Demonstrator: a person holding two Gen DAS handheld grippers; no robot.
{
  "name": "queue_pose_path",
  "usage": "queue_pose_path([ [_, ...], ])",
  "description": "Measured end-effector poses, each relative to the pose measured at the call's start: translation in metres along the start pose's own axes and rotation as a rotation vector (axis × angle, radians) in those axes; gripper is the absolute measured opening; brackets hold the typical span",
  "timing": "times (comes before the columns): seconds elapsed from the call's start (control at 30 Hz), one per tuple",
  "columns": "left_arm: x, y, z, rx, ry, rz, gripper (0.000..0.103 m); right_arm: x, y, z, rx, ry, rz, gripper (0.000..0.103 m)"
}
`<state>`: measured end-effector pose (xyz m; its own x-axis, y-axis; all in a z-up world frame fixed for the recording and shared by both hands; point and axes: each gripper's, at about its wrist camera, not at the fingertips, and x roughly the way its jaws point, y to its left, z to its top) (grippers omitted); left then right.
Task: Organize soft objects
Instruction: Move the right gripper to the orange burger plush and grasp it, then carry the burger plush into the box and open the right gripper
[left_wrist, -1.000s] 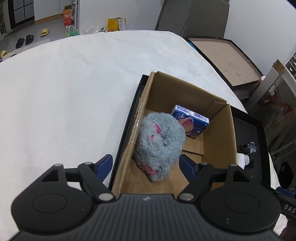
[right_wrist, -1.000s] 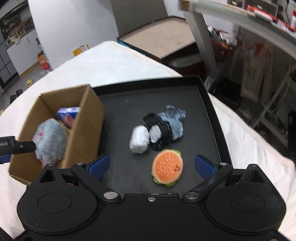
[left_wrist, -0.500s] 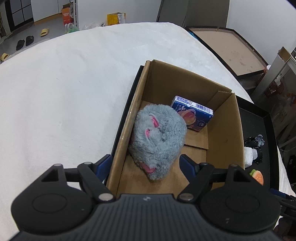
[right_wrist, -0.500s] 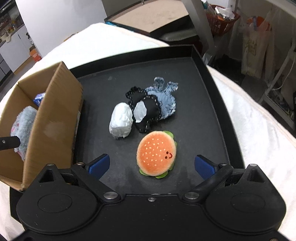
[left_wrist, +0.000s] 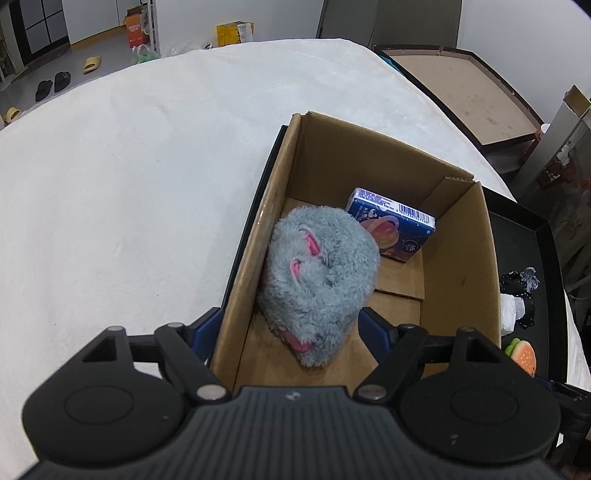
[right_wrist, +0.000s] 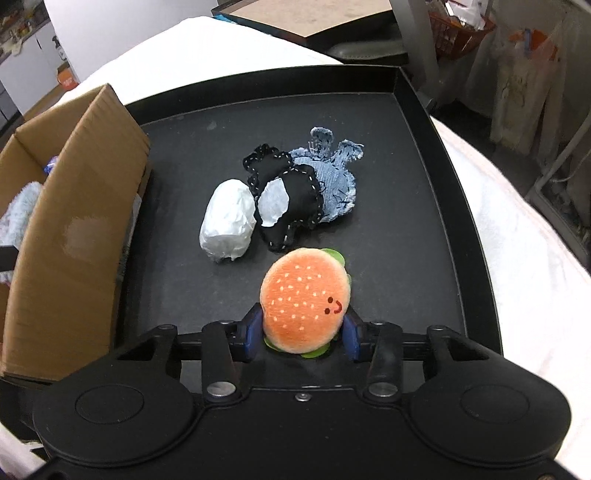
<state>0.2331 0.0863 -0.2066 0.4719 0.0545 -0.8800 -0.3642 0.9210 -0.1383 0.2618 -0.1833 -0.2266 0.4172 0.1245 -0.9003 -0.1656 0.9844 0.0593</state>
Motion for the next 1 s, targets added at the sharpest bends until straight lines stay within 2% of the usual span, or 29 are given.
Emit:
queue_pose_path([
  [0.07,-0.001,0.001,0.0,-0.003,-0.001,-0.006,0.078,-0.001,-0.004,0.001,0.026,0.007,0.034,0.039],
  [0.47,-0.016,0.012,0.001,-0.029,-0.028,-0.04,0.078,-0.034,0.004,0.011,0.005,-0.076,0.038,0.038],
  [0.77,-0.029,0.022,-0.001,-0.038,-0.051,-0.082,0.078,-0.066,0.023,0.023,-0.034,-0.156,0.041,0.038],
  [1.0,-0.033,0.028,-0.003,-0.037,-0.059,-0.109,0.078,-0.08,0.04,0.025,-0.056,-0.184,0.028,0.038],
])
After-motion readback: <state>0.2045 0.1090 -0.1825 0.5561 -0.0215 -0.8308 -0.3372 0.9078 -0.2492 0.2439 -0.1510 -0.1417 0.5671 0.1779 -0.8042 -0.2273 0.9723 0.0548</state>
